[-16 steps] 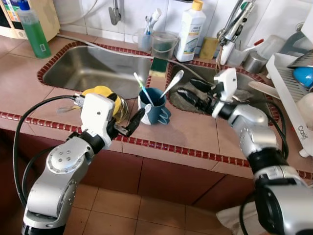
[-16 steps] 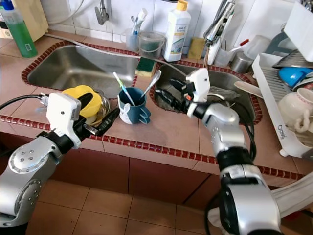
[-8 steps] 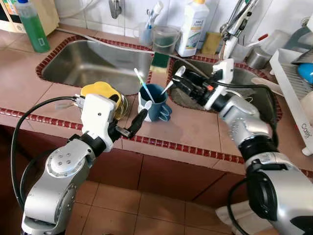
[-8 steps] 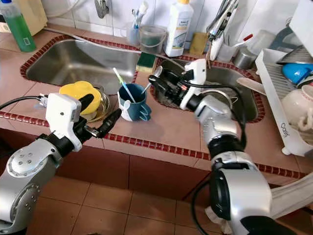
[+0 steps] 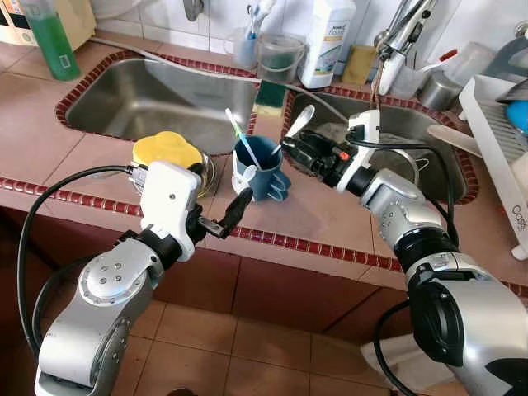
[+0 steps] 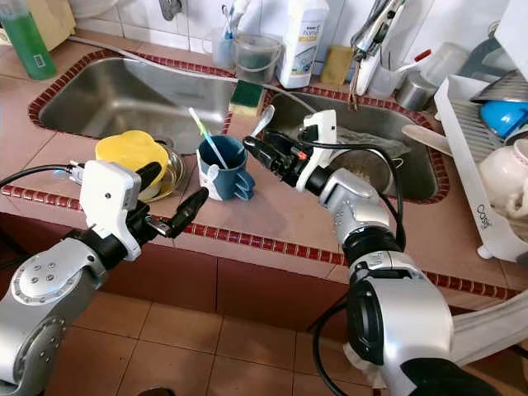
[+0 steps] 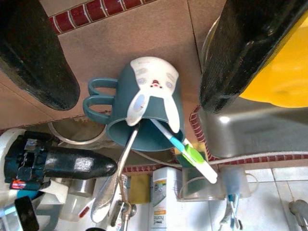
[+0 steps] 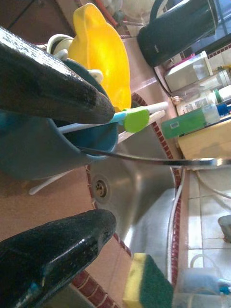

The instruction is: Kitchen organization

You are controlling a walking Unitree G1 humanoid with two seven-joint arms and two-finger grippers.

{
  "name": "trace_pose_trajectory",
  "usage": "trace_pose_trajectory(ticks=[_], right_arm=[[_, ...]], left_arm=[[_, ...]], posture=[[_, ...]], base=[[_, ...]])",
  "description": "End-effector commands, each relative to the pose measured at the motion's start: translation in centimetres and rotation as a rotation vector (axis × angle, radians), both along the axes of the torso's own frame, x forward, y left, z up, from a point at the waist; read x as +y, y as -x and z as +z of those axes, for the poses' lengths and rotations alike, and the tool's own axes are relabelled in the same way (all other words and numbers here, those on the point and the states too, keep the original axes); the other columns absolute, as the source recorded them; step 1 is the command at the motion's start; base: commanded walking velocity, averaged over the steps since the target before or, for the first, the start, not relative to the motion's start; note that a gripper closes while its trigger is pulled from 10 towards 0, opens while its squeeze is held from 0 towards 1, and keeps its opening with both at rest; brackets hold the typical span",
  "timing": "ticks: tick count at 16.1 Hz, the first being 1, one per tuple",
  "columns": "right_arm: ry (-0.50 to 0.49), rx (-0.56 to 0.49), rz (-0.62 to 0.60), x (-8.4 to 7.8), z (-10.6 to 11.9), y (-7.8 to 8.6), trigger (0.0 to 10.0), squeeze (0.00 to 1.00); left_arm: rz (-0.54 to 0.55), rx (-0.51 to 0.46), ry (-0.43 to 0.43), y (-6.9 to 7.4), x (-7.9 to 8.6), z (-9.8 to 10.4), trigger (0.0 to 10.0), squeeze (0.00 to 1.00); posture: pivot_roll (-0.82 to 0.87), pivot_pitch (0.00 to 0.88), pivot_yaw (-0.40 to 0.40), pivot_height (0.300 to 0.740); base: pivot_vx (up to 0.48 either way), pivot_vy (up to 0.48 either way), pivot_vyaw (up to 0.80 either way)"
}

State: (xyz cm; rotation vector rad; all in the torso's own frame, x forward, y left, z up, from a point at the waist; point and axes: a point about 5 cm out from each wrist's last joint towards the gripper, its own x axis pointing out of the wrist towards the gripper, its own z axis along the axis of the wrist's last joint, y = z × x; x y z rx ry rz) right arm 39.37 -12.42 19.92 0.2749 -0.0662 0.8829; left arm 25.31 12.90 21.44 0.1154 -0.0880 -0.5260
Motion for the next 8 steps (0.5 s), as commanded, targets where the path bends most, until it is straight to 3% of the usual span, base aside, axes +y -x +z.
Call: trace_pose_trajectory(ticks=[1, 8], right_arm=[[-0.025, -0.007, 0.011, -0.11, 0.48, -0.09, 10.0, 0.00], [-0.045, -0.033, 0.032, 0.19, 1.45, -0.27, 10.0, 0.00]], left_arm=[[-0.022, -0.004, 0.009, 0.53, -0.48, 0.25, 10.0, 0.00], [-0.020, 0.007, 0.020, 0.85, -0.54, 0.38, 10.0, 0.00]], posture=[[0.14, 0.175, -0.110, 0.740], [0.15, 0.182, -0.109, 0.740]], base=[[0.000, 0.000, 0.00], [0.000, 0.000, 0.00]])
